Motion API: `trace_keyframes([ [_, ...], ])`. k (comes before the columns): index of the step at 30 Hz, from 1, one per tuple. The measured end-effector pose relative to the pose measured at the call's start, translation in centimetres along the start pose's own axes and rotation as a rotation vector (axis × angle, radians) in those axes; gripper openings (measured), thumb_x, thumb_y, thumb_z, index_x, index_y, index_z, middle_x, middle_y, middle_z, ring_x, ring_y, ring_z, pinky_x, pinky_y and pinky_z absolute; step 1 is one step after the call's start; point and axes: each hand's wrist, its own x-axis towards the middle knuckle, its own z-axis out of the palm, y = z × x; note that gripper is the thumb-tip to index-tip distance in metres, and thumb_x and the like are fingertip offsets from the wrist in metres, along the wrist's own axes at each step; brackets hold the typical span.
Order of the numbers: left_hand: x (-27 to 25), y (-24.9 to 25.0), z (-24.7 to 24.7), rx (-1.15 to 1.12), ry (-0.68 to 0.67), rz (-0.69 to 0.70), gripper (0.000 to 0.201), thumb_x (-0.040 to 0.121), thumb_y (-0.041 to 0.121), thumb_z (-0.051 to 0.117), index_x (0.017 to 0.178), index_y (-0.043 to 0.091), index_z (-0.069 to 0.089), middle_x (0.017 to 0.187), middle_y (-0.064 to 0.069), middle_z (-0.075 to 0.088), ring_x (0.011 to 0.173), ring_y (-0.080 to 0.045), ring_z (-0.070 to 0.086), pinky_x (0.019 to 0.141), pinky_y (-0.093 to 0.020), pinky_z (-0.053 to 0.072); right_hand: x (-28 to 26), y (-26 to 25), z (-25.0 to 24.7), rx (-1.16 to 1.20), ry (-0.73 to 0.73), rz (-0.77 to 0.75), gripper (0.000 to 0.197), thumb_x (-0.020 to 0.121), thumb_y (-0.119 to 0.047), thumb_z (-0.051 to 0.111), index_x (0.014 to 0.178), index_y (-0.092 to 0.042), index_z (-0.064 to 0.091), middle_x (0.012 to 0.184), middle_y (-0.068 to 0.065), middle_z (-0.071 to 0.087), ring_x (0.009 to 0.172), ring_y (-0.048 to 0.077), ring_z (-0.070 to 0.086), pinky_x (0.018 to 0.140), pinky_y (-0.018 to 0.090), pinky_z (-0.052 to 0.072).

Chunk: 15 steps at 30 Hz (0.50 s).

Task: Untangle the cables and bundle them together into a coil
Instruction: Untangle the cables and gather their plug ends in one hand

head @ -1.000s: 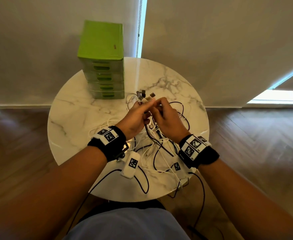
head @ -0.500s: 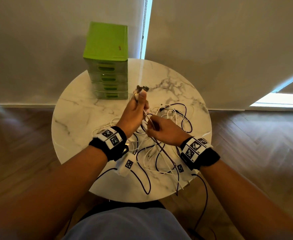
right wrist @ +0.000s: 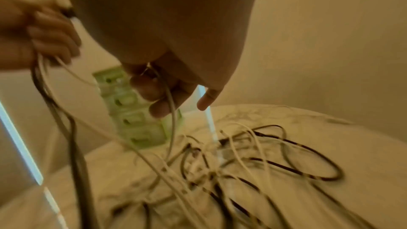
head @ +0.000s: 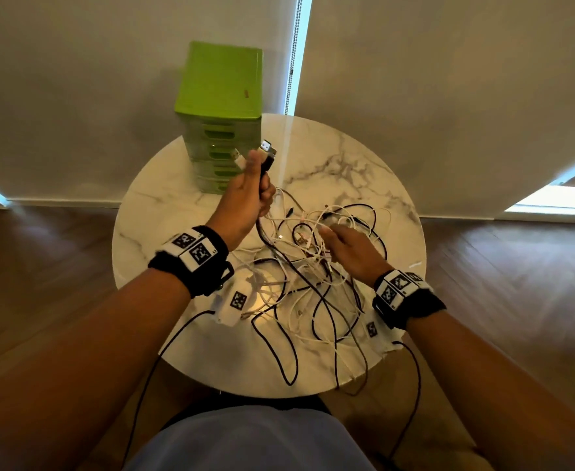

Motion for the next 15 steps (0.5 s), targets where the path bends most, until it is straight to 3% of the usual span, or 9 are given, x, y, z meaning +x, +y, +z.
trace_keyframes([
  [4, -0.5, -1.8, 0.4, 0.317, -0.06, -0.07, 0.062, 0.094, 0.076, 0.028, 0.067, 0.028, 0.057, 0.067, 0.001, 0.056, 0.057, -0.013, 0.043, 0.065, -0.033, 0.034, 1.1, -4.9, 0.0, 0.1, 0.063, -0.158, 0.036, 0.109, -0.037, 0.04, 0.081, -0.016, 0.05, 0.07, -0.004, 0.055, 0.064, 0.005, 0.051, 0.064, 0.023, 0.039],
  [7, -0.7, -2.3, 0.8, 0.273, -0.109, -0.128, 0.057, 0.1, 0.067, 0.027, 0.1, 0.03, 0.071, 0.063, 0.012, 0.058, 0.057, 0.0, 0.05, 0.061, -0.025, 0.04, 1.5, -7.2, 0.6, 0.074, -0.007, -0.199, 0.031, 0.108, -0.037, 0.04, 0.091, -0.015, 0.052, 0.072, -0.008, 0.056, 0.065, 0.005, 0.052, 0.062, 0.027, 0.038],
  [8, -0.7, -2.1, 0.8, 0.224, -0.113, -0.145, 0.058, 0.102, 0.064, 0.026, 0.111, 0.027, 0.071, 0.069, 0.01, 0.059, 0.062, -0.002, 0.05, 0.063, -0.023, 0.04, 1.6, -7.5, 0.6, 0.082, -0.02, -0.197, 0.031, 0.108, -0.038, 0.04, 0.096, -0.013, 0.053, 0.072, -0.011, 0.055, 0.064, 0.003, 0.051, 0.062, 0.027, 0.038],
  [10, -0.4, -1.7, 0.9, 0.11, -0.108, -0.168, 0.062, 0.103, 0.062, 0.025, 0.115, 0.021, 0.07, 0.089, 0.002, 0.066, 0.075, -0.011, 0.052, 0.07, -0.027, 0.039, 1.6, -7.5, 0.6, 0.127, -0.067, -0.178, 0.034, 0.107, -0.043, 0.04, 0.105, -0.013, 0.056, 0.073, -0.01, 0.058, 0.064, 0.003, 0.054, 0.065, 0.028, 0.044],
  [12, -0.2, -1.1, 1.2, -0.032, -0.067, -0.19, 0.065, 0.105, 0.057, 0.025, 0.112, 0.009, 0.068, 0.099, -0.003, 0.074, 0.072, -0.012, 0.06, 0.065, -0.024, 0.045, 1.6, -7.2, 0.7, 0.143, -0.136, -0.16, 0.037, 0.106, -0.046, 0.041, 0.098, -0.014, 0.058, 0.074, -0.004, 0.064, 0.066, 0.009, 0.06, 0.069, 0.034, 0.049],
  [15, -0.1, -0.2, 1.5, -0.213, -0.011, -0.208, 0.05, 0.107, 0.05, 0.027, 0.09, 0.016, 0.059, 0.088, -0.004, 0.075, 0.069, -0.012, 0.064, 0.052, -0.021, 0.042, 1.6, -6.4, 1.2, 0.1, -0.215, -0.139, 0.041, 0.103, -0.048, 0.047, 0.086, -0.013, 0.059, 0.075, 0.001, 0.068, 0.071, 0.014, 0.065, 0.074, 0.036, 0.05],
])
